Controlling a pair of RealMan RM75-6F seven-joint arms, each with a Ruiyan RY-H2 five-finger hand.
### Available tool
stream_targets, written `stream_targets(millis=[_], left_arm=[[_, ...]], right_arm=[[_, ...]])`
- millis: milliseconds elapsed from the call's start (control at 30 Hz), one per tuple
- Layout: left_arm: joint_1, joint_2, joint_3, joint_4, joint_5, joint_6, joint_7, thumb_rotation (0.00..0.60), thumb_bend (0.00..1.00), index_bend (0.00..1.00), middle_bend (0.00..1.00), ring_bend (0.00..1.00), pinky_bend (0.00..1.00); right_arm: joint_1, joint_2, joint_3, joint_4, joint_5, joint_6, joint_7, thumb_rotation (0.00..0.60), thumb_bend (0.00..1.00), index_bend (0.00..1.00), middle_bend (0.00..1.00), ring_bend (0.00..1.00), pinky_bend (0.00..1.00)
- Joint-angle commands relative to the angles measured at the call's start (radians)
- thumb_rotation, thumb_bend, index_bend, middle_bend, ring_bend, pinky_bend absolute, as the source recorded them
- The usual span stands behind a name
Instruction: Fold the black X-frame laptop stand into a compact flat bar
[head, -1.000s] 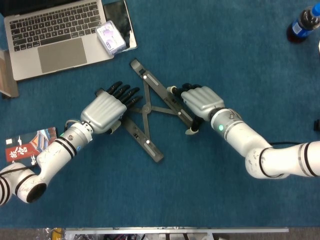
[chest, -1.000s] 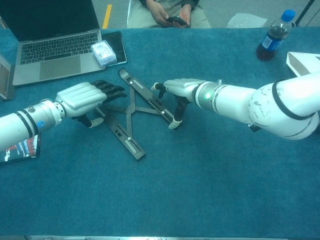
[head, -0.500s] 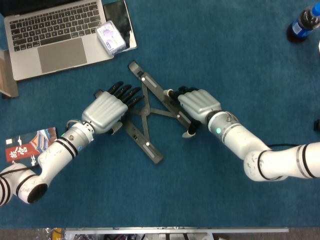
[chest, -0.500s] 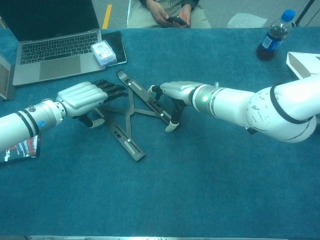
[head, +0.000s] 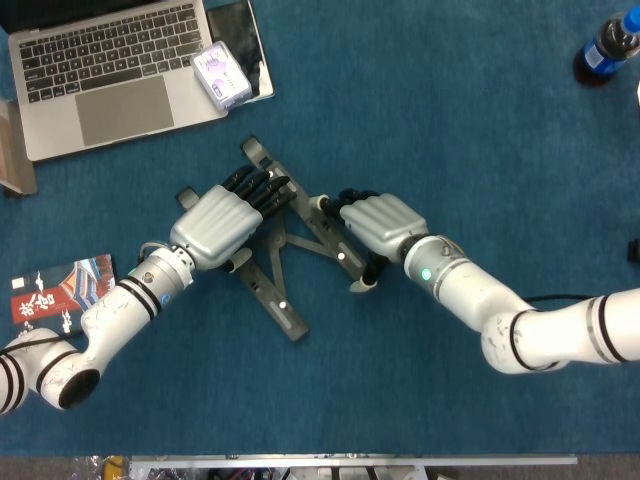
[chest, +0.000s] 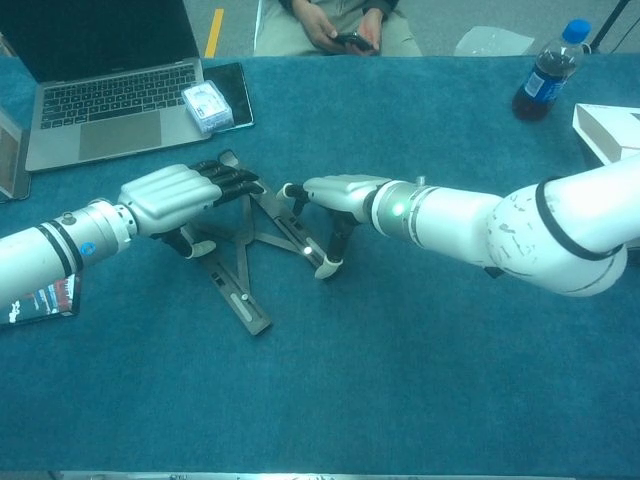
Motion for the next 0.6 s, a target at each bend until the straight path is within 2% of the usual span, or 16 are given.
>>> stream_targets(millis=[33, 533, 600], left_arm=[[0.0, -0.001, 0.0, -0.003, 0.0, 0.0, 0.001, 0.6, 0.35, 0.0, 0.0, 0.0, 0.0], [0.013, 0.061, 0.01, -0.044, -0.007, 0.022, 0.044, 0.6, 0.35, 0.0, 0.0, 0.0, 0.0], [0.026, 0.097, 0.018, -0.069, -0.001, 0.043, 0.062, 0.6, 0.35, 0.0, 0.0, 0.0, 0.0]], right_arm=[[0.002, -0.006, 0.001, -0.003, -0.001, -0.001, 0.004, 0.6, 0.0, 0.0, 0.16, 0.0, 0.11], [0.0, 0.013, -0.009, -0.023, -0.009, 0.016, 0.01, 0.6, 0.0, 0.0, 0.15, 0.0, 0.11], [-0.004, 0.021, -0.006, -0.029, -0.015, 0.015, 0.019, 0.6, 0.0, 0.0, 0.15, 0.0, 0.11]])
